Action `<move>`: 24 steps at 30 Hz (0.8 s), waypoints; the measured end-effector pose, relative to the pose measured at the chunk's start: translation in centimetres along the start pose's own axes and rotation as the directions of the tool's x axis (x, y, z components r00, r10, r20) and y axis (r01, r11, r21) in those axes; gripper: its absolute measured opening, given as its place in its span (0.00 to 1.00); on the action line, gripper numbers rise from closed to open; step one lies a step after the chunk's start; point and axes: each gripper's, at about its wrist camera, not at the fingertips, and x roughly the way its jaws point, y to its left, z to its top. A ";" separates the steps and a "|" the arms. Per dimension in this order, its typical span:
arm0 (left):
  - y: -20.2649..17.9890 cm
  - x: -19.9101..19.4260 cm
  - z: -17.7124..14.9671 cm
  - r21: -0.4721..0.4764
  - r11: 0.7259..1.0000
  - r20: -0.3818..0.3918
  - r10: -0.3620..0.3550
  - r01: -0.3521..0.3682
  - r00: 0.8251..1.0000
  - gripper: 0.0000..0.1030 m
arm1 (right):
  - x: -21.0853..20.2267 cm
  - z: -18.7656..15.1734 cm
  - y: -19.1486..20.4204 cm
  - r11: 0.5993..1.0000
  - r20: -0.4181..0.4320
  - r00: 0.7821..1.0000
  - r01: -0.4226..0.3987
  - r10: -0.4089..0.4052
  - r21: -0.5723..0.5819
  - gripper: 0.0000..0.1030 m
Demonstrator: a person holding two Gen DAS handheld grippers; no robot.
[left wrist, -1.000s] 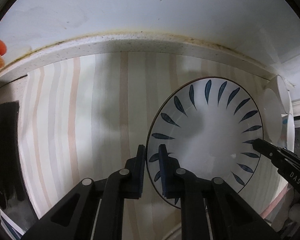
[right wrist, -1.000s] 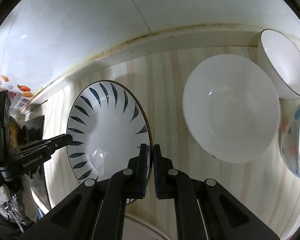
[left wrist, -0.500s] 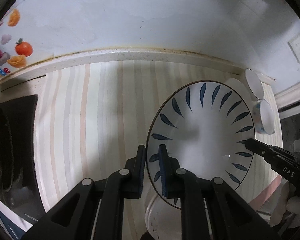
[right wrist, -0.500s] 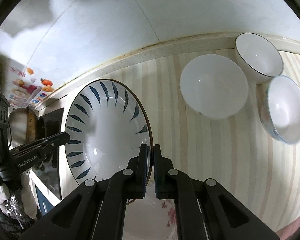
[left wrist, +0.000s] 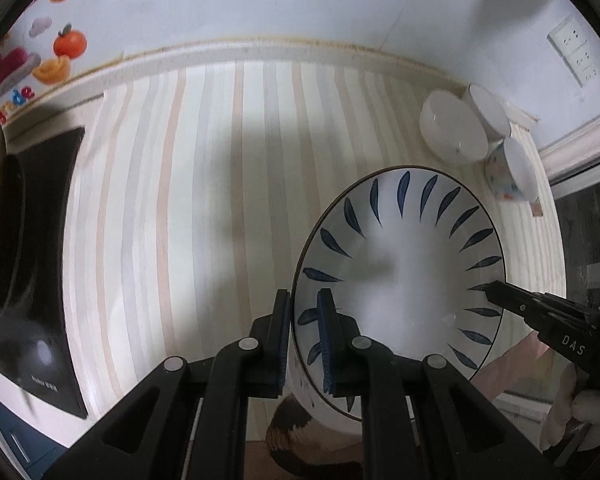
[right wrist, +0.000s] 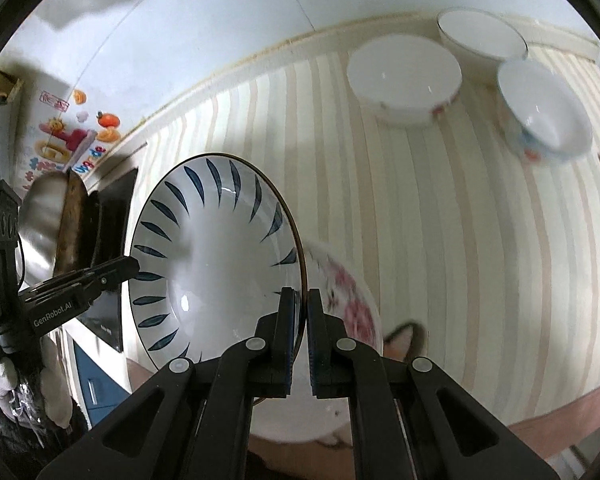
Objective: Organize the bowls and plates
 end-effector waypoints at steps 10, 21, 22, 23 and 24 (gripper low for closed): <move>-1.0 3.5 -2.0 0.030 0.999 -0.079 0.027 -0.025 0.997 0.11 | 2.4 -3.2 -2.3 0.998 -0.044 0.999 0.009 -0.006 0.057 0.07; -1.7 5.6 -2.3 0.052 0.998 -0.120 0.043 -0.037 0.992 0.11 | 4.1 -3.6 -3.1 0.996 -0.068 0.998 0.023 -0.017 0.084 0.07; -1.8 5.7 -2.3 0.055 0.998 -0.122 0.047 -0.040 0.991 0.11 | 4.2 -3.6 -3.2 0.996 -0.071 0.997 0.023 -0.017 0.086 0.07; -1.9 5.8 -2.4 0.058 0.997 -0.122 0.051 -0.044 0.991 0.11 | 4.4 -3.6 -3.2 0.996 -0.074 0.997 0.022 -0.016 0.090 0.07; -2.0 5.9 -2.4 0.062 0.997 -0.123 0.056 -0.048 0.991 0.11 | 4.6 -3.7 -3.2 0.996 -0.078 0.997 0.022 -0.015 0.091 0.07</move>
